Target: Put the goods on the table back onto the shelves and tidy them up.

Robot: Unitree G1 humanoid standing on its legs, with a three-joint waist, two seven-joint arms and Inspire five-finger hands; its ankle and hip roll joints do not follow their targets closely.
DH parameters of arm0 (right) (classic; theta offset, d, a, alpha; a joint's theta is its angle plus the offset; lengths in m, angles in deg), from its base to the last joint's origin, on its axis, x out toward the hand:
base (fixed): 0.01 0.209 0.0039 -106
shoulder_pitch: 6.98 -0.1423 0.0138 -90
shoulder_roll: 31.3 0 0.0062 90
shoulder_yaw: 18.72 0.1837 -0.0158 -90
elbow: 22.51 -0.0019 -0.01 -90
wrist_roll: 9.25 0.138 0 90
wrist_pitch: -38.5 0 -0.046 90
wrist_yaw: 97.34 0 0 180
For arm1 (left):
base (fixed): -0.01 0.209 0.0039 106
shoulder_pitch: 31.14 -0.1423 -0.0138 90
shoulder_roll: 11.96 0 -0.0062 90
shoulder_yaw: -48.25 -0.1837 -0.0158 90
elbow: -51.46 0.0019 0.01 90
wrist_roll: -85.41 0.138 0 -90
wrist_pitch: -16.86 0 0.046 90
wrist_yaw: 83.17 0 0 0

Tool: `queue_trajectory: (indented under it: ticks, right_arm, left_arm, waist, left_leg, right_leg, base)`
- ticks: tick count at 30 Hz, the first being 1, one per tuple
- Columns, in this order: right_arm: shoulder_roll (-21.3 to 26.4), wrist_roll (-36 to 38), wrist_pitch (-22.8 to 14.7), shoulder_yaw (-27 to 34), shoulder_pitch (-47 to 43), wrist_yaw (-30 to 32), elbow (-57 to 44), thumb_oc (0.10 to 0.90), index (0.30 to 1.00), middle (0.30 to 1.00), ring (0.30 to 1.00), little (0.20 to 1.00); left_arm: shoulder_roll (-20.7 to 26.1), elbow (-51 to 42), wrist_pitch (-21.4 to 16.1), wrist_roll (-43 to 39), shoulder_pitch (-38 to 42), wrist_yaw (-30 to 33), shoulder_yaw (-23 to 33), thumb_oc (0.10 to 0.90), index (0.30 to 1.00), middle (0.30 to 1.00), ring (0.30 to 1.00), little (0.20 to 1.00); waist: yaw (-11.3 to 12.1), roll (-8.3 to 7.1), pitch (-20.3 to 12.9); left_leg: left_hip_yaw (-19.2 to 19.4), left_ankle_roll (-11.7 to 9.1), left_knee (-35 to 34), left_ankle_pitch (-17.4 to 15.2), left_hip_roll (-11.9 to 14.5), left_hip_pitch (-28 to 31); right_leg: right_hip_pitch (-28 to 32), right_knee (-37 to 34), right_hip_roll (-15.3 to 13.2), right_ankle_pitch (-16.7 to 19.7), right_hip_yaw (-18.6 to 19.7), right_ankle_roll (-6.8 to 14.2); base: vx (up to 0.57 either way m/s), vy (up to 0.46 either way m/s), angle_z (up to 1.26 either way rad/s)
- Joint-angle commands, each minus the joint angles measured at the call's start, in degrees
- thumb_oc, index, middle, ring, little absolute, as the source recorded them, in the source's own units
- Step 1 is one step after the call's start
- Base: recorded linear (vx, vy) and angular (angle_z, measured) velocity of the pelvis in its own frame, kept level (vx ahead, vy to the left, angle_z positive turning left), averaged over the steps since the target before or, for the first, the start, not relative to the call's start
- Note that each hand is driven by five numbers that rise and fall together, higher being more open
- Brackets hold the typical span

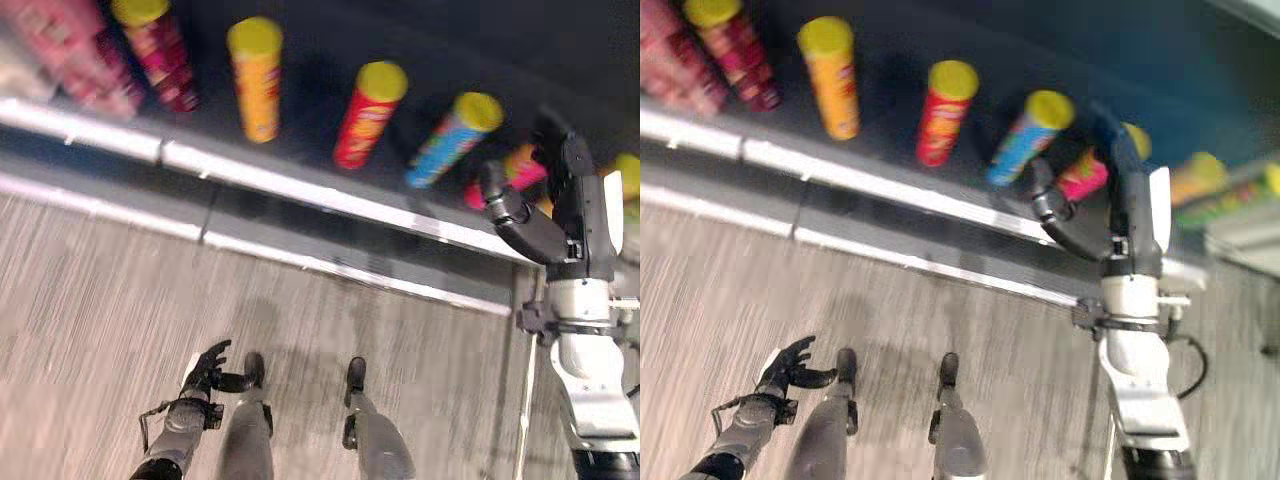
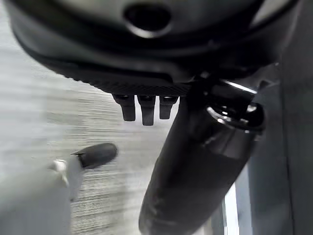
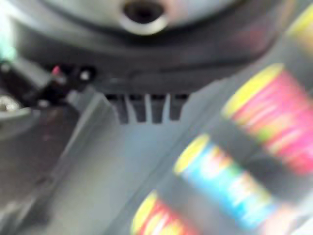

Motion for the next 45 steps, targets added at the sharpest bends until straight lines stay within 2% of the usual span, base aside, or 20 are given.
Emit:
queue_trajectory:
  ticks: [1, 2, 4, 7, 11, 12, 16, 18, 19, 21, 22, 23, 26, 30, 32, 33, 36, 37, 40, 45]
  right_arm:
    - [6.92, 4.46, -6.54, 1.24, -8.04, -0.68, -0.51, 0.800, 0.900, 0.900, 0.900, 0.900]
    - [7.80, 3.99, -6.23, 0.99, -8.48, -0.86, -0.36, 0.800, 0.900, 0.900, 0.900, 0.900]
    - [8.42, 2.23, -5.39, 0.44, -7.88, -0.44, 1.56, 0.800, 0.900, 0.900, 0.900, 0.900]
    - [9.18, -0.55, -3.70, 2.20, -5.03, -0.82, 3.58, 0.800, 0.900, 0.900, 0.900, 0.900]
    - [10.89, 0.74, -3.70, 6.17, -2.92, -0.70, 3.90, 0.800, 0.900, 0.900, 0.900, 0.900]
    - [11.94, 2.07, -4.47, 7.11, -3.21, -0.32, 4.19, 0.800, 0.900, 0.900, 0.900, 0.900]
    - [14.02, 2.95, -4.32, 7.50, -3.67, -0.26, 4.53, 0.800, 0.900, 0.900, 0.900, 0.900]
    - [15.98, 3.22, -3.99, 6.48, -4.96, -0.36, 5.43, 0.800, 0.900, 0.900, 0.900, 0.900]
    - [17.35, 2.93, -3.76, 6.30, -5.09, -0.33, 5.94, 0.800, 0.900, 0.900, 0.900, 0.900]
    - [18.35, 2.72, -3.49, 6.83, -5.25, -0.32, 6.64, 0.800, 0.900, 0.900, 0.900, 0.900]
    - [18.36, 2.72, -3.49, 6.84, -5.24, -0.32, 6.64, 0.800, 0.900, 0.900, 0.900, 0.900]
    - [18.84, 2.29, -3.74, 7.00, -6.08, 0.53, 7.50, 0.800, 0.900, 0.900, 0.900, 0.900]
    - [18.95, 1.41, -3.80, 5.57, -8.53, 1.81, 9.33, 0.800, 0.900, 0.900, 0.900, 0.900]
    - [18.67, 0.27, -3.31, 5.03, -8.49, 2.28, 10.84, 0.800, 0.900, 0.900, 0.900, 0.900]
    - [18.42, -0.73, -2.45, 3.54, -9.08, 2.42, 11.75, 0.800, 0.900, 0.900, 0.900, 0.900]
    - [18.12, -1.81, -1.65, 2.34, -10.61, 2.89, 12.13, 0.800, 0.900, 0.900, 0.900, 0.900]
    - [17.52, -2.83, -1.22, 0.81, -12.00, 3.50, 13.01, 0.800, 0.900, 0.900, 0.900, 0.900]
    - [17.15, -3.31, -1.01, 1.09, -12.12, 3.96, 12.52, 0.800, 0.900, 0.900, 0.900, 0.900]
    - [17.46, -3.03, -0.88, 2.21, -12.23, 4.14, 12.21, 0.800, 0.900, 0.900, 0.900, 0.900]
    - [17.26, -5.20, -0.04, 2.65, -11.20, 3.95, 11.69, 0.800, 0.900, 0.900, 0.900, 0.900]
  left_arm:
    - [2.28, -1.47, -2.25, 0.14, -4.49, -0.54, 3.23, 0.800, 0.900, 0.900, 0.900, 0.900]
    - [2.67, -2.53, -2.19, -0.11, -5.50, -0.76, 3.59, 0.800, 0.900, 0.900, 0.900, 0.900]
    - [2.81, -3.10, -1.72, 0.10, -6.31, -1.22, 4.21, 0.800, 0.900, 0.900, 0.900, 0.900]
    - [2.83, -3.60, -1.15, 1.71, -8.03, -2.67, 5.21, 0.800, 0.900, 0.900, 0.900, 0.900]
    - [1.20, -2.52, -0.73, 2.57, -9.74, -3.69, 5.97, 0.800, 0.900, 0.900, 0.900, 0.900]
    - [0.90, -3.04, -0.53, 2.14, -10.22, -3.84, 5.96, 0.800, 0.900, 0.900, 0.900, 0.900]
    - [-0.12, -2.77, -0.24, 1.32, -9.97, -3.79, 6.18, 0.800, 0.900, 0.900, 0.900, 0.900]
    - [-0.75, -2.92, -0.49, 0.67, -9.79, -3.37, 5.94, 0.800, 0.900, 0.900, 0.900, 0.900]
    - [-1.21, -2.95, -0.62, 0.41, -9.31, -3.14, 5.37, 0.800, 0.900, 0.900, 0.900, 0.900]
    - [-2.22, -2.19, -0.84, -0.06, -8.58, -2.98, 4.64, 0.800, 0.900, 0.900, 0.900, 0.900]
    - [-2.22, -2.19, -0.84, -0.06, -8.57, -2.98, 4.63, 0.800, 0.900, 0.900, 0.900, 0.900]
    - [-2.59, -1.84, -1.05, 0.23, -8.06, -2.91, 3.57, 0.800, 0.900, 0.900, 0.900, 0.900]
    - [-3.34, -0.24, -1.09, 0.99, -7.69, -3.12, 2.36, 0.800, 0.900, 0.900, 0.900, 0.900]
    - [-4.06, 2.95, -0.64, 1.99, -7.49, -3.08, 1.81, 0.800, 0.900, 0.900, 0.900, 0.900]
    - [-3.45, 2.59, -0.27, 1.64, -7.01, -3.17, 1.92, 0.800, 0.900, 0.900, 0.900, 0.900]
    - [-2.69, 1.78, -0.15, 1.80, -7.07, -2.91, 2.07, 0.800, 0.900, 0.900, 0.900, 0.900]
    - [-2.06, 1.78, 0.13, 1.22, -7.02, -2.19, 2.66, 0.800, 0.900, 0.900, 0.900, 0.900]
    - [-1.57, 1.22, 0.25, 0.69, -7.22, -1.89, 3.48, 0.800, 0.900, 0.900, 0.900, 0.900]
    - [-1.46, 1.15, 0.14, 0.79, -6.54, -1.92, 2.78, 0.800, 0.900, 0.900, 0.900, 0.900]
    - [-1.66, 2.12, 0.13, 1.19, -6.02, -1.93, 3.52, 0.800, 0.900, 0.900, 0.900, 0.900]
  waist:
    - [2.54, 3.55, -6.12]
    - [3.11, 4.25, -5.86]
    - [3.95, 4.92, -6.46]
    - [4.96, 3.43, -8.74]
    - [2.41, 4.02, -12.55]
    - [1.34, 4.20, -13.04]
    - [1.07, 4.43, -12.24]
    - [2.08, 3.58, -11.68]
    - [2.82, 2.82, -11.44]
    - [3.57, 1.66, -11.15]
    - [3.59, 1.64, -11.13]
    - [4.55, 1.94, -11.01]
    - [6.31, 3.54, -10.44]
    - [5.29, 5.22, -11.74]
    - [4.61, 5.56, -10.77]
    - [3.93, 5.61, -9.37]
    - [3.51, 5.44, -8.45]
    - [3.60, 5.74, -8.80]
    - [3.07, 6.23, -9.73]
    - [2.10, 6.19, -9.66]
  left_leg:
    - [3.95, -3.76, -5.14, -2.55, 8.50, 6.31]
    - [7.56, -3.87, -5.89, -2.16, 9.82, 8.30]
    - [12.34, -4.59, -6.87, -1.85, 11.67, 11.59]
    - [18.38, -5.37, -9.12, -1.12, 12.13, 15.69]
    - [23.90, -8.80, -8.66, 1.75, 17.62, 20.33]
    - [24.74, -10.06, -4.07, 5.11, 20.65, 20.64]
    - [24.78, -11.49, 6.47, 8.64, 25.51, 20.88]
    - [19.33, -9.53, 9.54, 5.64, 21.71, 18.81]
    - [14.39, -7.12, 9.29, 0.80, 16.54, 16.03]
    - [10.09, -4.04, 4.10, -3.77, 9.47, 13.78]
    - [10.12, -4.04, 4.06, -3.75, 9.45, 13.82]
    - [6.52, -3.50, 0.43, -1.88, 4.81, 10.21]
    - [3.19, -3.57, -5.81, 1.45, 0.87, 9.06]
    - [1.73, -1.78, -12.48, 2.13, -0.82, 15.12]
    - [3.06, -0.87, -12.87, 2.32, -0.50, 16.08]
    - [4.69, -0.17, -13.52, 2.29, 0.12, 17.63]
    - [6.23, 0.32, -14.64, 2.19, 0.45, 19.06]
    - [7.11, -0.03, -15.72, 1.83, 1.42, 19.47]
    - [6.08, -0.78, -16.75, 1.36, 1.94, 18.96]
    - [4.01, -2.44, -16.82, -0.62, 3.53, 21.59]
  right_leg:
    - [0.11, 1.39, -4.92, 5.76, -6.74, 5.78]
    - [1.43, 3.50, -5.75, 3.40, -13.46, 5.78]
    - [3.35, 6.06, -6.32, 1.16, -20.52, 5.78]
    - [6.65, 4.38, -4.97, -1.49, -25.04, 5.07]
    - [8.01, 1.31, 0.65, -4.77, -21.76, 3.12]
    - [9.12, 0.25, 3.31, -6.73, -20.37, 1.38]
    - [11.87, -1.60, 8.19, -9.37, -17.45, -1.82]
    - [12.30, -1.83, 8.97, -10.36, -14.31, -2.70]
    - [12.68, -1.81, 8.58, -10.34, -12.60, -2.53]
    - [12.37, -1.70, 7.94, -9.41, -10.29, -2.15]
    - [12.39, -1.70, 7.92, -9.41, -10.28, -2.15]
    - [12.41, -1.61, 8.45, -8.90, -8.31, -2.04]
    - [13.57, -1.56, 10.53, -9.11, -5.07, -1.73]
    - [13.91, 1.43, 10.95, -10.36, -2.47, -1.32]
    - [11.07, 9.06, 10.62, -11.97, -1.33, -0.69]
    - [7.40, 17.15, 9.91, -12.73, -0.18, 0.90]
    - [3.90, 23.09, 8.16, -12.02, -0.29, 1.73]
    - [3.73, 19.50, 4.01, -11.15, -2.07, 1.72]
    - [4.91, 9.82, 0.12, -7.69, -3.49, 1.90]
    - [1.12, 0.68, -2.23, -1.85, 0.00, 4.37]
  base:
    - [-0.15, 0.131, -2.48]
    - [-0.01, 0.115, -2.39]
    - [-0.02, 0.099, -1.39]
    - [0.06, -0.158, -1.95]
    - [0.20, -0.303, -0.84]
    - [0.15, -0.262, -0.46]
    - [0.14, -0.212, -0.81]
    - [0.04, -0.044, -0.88]
    - [-0.02, -0.018, -0.96]
    - [-0.01, 0.032, -1.04]
    - [0.07, 0.079, -0.90]
    - [0.07, 0.076, -0.47]
    - [0.11, 0.095, -0.78]
    - [0.14, 0.189, -1.06]
    - [0.04, 0.167, -0.28]
    - [0.03, 0.160, -0.76]
    - [0.00, 0.031, -0.87]
    - [0.05, -0.127, -0.21]
    - [0.08, -0.167, -0.14]
    - [0.18, -0.207, 0.08]
